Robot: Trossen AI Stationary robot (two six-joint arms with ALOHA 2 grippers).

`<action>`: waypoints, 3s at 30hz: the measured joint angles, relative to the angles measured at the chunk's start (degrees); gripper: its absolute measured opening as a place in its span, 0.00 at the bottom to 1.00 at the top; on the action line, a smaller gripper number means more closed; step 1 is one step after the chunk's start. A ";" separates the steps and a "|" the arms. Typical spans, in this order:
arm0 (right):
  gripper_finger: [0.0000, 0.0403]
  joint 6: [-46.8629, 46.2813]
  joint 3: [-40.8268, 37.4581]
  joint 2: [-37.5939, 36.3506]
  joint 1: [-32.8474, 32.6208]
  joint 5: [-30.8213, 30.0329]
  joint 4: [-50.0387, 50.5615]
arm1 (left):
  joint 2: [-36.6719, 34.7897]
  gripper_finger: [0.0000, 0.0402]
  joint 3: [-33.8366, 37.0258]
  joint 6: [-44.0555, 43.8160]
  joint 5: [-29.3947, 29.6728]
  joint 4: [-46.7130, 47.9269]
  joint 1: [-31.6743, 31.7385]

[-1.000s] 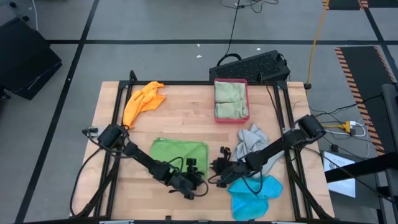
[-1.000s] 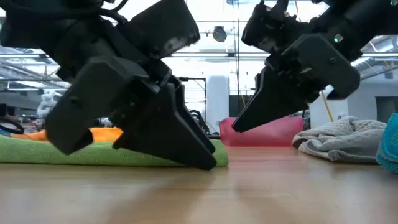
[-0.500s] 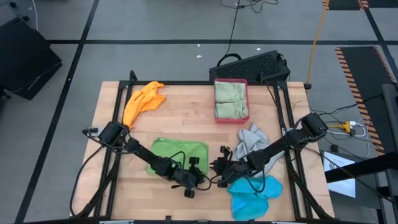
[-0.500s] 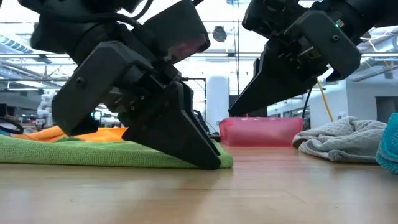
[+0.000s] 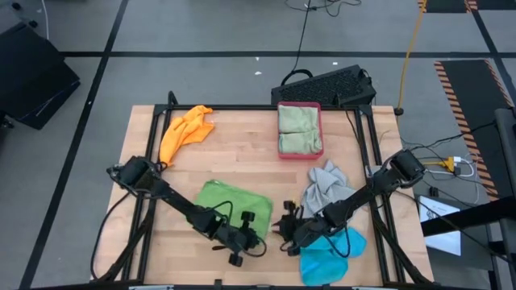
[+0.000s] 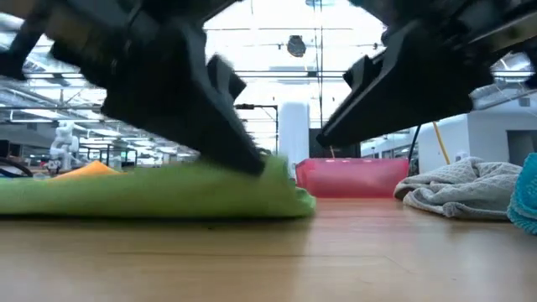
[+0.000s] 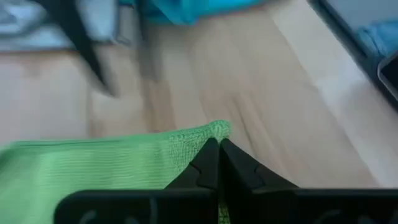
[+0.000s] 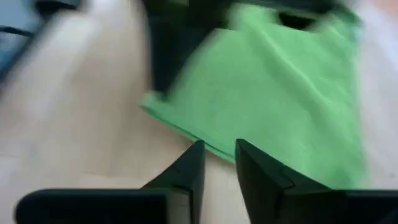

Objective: Fold microfiber towels
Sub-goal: Fold the dark green microfiber cloth

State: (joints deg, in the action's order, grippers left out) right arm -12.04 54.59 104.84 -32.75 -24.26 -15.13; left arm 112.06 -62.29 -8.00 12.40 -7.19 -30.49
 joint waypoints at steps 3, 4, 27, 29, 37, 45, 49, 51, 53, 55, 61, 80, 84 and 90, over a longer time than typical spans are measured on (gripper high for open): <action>0.31 5.04 0.05 3.12 -0.88 0.57 -9.93 | -1.40 0.02 -0.03 -1.32 1.01 0.67 -0.41; 0.34 6.78 0.07 4.02 -1.20 0.51 -12.34 | -2.06 0.01 0.01 -1.37 1.20 1.06 -0.63; 0.02 10.65 0.02 12.21 0.52 -4.12 -23.61 | -4.51 0.02 -0.10 -4.65 4.71 4.24 -2.08; 0.03 7.73 0.02 12.21 0.80 -4.26 -23.61 | -4.51 0.08 -0.10 -5.66 7.86 5.02 -2.75; 0.01 -1.41 0.02 12.21 2.16 -3.74 -22.19 | -4.50 0.41 -0.10 -5.60 19.53 5.59 -7.10; 0.01 -6.05 0.04 12.21 3.90 -0.97 -24.18 | -1.05 0.61 -0.12 -3.10 24.98 -1.79 -9.43; 0.01 -7.17 0.04 12.21 4.30 -0.93 -24.13 | 1.87 0.64 -0.12 -0.63 29.34 -5.85 -9.49; 0.01 -7.58 0.04 12.21 4.38 -0.95 -24.13 | 2.65 0.65 -0.12 -0.37 31.51 -6.05 -9.46; 0.01 -8.42 0.04 12.21 4.59 -0.93 -24.13 | 3.14 0.66 -0.12 0.24 33.17 -6.25 -9.43; 0.01 -9.41 0.04 12.21 4.71 -0.86 -24.13 | 3.25 0.66 -0.12 0.39 34.57 -5.88 -9.43; 0.01 -11.33 0.04 12.21 5.44 -0.89 -24.64 | 3.22 0.66 -0.12 0.38 35.72 -5.26 -8.42; 0.01 -14.24 0.04 12.21 6.44 0.56 -24.94 | 3.90 0.43 -0.12 -3.38 40.33 -2.46 -8.09; 0.01 -13.85 0.04 12.21 6.42 0.56 -24.94 | 3.81 0.26 -0.12 -1.18 41.38 -4.30 -9.30; 0.01 -11.97 0.04 12.19 6.40 0.92 -24.94 | 3.81 0.02 -0.12 -0.62 44.07 -4.54 -10.76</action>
State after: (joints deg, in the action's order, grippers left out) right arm -24.02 54.63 117.03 -26.35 -23.34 -40.07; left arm 115.87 -62.41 -8.62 56.46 -11.73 -41.26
